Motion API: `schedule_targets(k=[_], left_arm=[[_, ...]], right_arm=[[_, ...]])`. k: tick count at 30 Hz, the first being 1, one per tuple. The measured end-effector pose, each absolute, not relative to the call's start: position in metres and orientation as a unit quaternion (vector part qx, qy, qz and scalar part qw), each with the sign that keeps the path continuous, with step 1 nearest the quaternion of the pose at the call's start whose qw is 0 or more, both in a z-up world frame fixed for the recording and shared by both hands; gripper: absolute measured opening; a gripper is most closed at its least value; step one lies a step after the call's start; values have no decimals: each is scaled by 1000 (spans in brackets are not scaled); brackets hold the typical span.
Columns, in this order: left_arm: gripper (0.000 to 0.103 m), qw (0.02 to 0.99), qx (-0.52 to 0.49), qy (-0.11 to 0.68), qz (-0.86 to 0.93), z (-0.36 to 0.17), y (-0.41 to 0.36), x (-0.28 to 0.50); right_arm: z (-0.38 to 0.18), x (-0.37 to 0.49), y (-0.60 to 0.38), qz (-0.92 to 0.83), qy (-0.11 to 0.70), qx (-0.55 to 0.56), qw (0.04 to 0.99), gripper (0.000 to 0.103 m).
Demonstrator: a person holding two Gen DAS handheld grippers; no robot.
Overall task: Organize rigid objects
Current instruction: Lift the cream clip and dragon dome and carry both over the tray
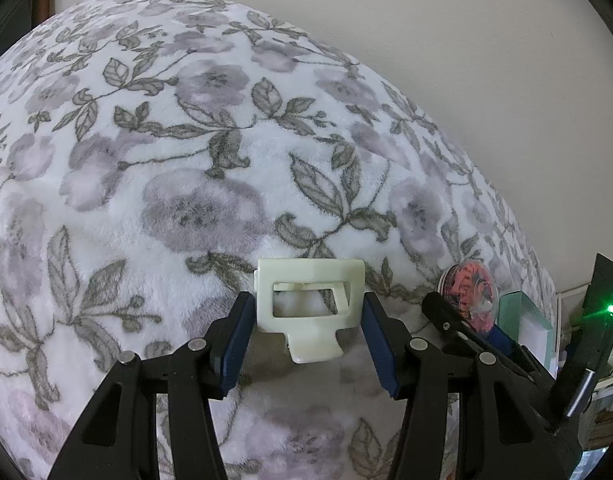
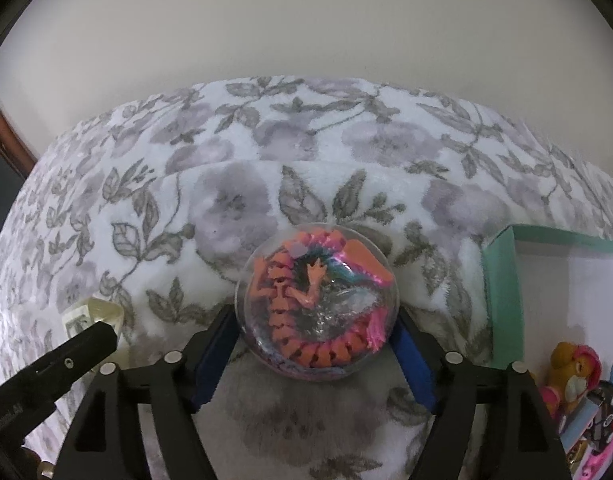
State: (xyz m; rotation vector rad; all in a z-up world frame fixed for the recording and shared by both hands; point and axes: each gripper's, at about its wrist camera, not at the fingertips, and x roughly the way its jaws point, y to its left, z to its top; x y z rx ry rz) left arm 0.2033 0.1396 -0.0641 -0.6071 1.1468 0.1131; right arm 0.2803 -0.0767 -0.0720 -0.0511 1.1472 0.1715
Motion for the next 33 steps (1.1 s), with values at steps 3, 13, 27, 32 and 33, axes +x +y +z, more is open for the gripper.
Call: schedule_targets(k=[3,13,27,32,33], left_arm=[[56,795,-285,532,52,-64,140,203],[57,796,-293,527,51,-66,140,203],[59,799,-306,516,51,-65,140,202],[57,800,-310,510,48,-65,141,199],[57,801,-312,509,47,-65,141,198]], right_arm=[[-74,283,-72,77,542,-36,836,81],[-78,294,-67,70,542,-43,837,83],[-76,289,-70,66,543,-48,836,74],[-75,282,-73,71,540,-48,837,74],[-74,280,-73,71,540,-48,837,74]])
